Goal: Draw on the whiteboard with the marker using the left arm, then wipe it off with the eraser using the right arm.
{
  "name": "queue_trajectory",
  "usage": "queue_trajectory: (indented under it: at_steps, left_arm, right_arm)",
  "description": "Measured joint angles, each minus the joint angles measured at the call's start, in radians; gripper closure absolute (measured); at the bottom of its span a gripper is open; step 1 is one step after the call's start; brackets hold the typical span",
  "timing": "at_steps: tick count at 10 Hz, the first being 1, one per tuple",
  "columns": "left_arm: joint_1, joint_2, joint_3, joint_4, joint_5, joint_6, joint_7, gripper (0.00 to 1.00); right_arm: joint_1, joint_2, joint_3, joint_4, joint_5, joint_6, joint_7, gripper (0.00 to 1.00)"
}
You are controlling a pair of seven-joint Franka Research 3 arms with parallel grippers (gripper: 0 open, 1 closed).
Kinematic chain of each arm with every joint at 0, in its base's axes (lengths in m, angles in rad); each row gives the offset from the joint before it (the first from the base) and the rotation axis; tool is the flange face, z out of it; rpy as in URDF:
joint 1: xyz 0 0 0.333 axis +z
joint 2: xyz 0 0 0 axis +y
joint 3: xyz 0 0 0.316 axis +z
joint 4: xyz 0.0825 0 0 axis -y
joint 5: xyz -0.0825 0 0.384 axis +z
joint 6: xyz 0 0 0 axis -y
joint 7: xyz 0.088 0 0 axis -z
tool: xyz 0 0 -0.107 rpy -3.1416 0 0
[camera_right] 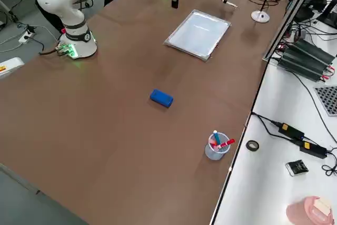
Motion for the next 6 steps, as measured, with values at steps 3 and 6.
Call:
queue_trajectory:
  at_steps: [3,6]
  left_arm:
    - [-0.056,-0.005,-0.107,0.169,-0.175,-0.191,-0.226,0.82]
    - [-0.170,0.039,-0.122,0.291,-0.375,-0.223,-0.390,0.82]
  right_arm:
    - [0.000,0.000,0.000,0.000,-0.005,0.000,0.000,0.00]
    - [0.002,0.000,0.002,0.000,-0.005,0.001,0.000,0.00]
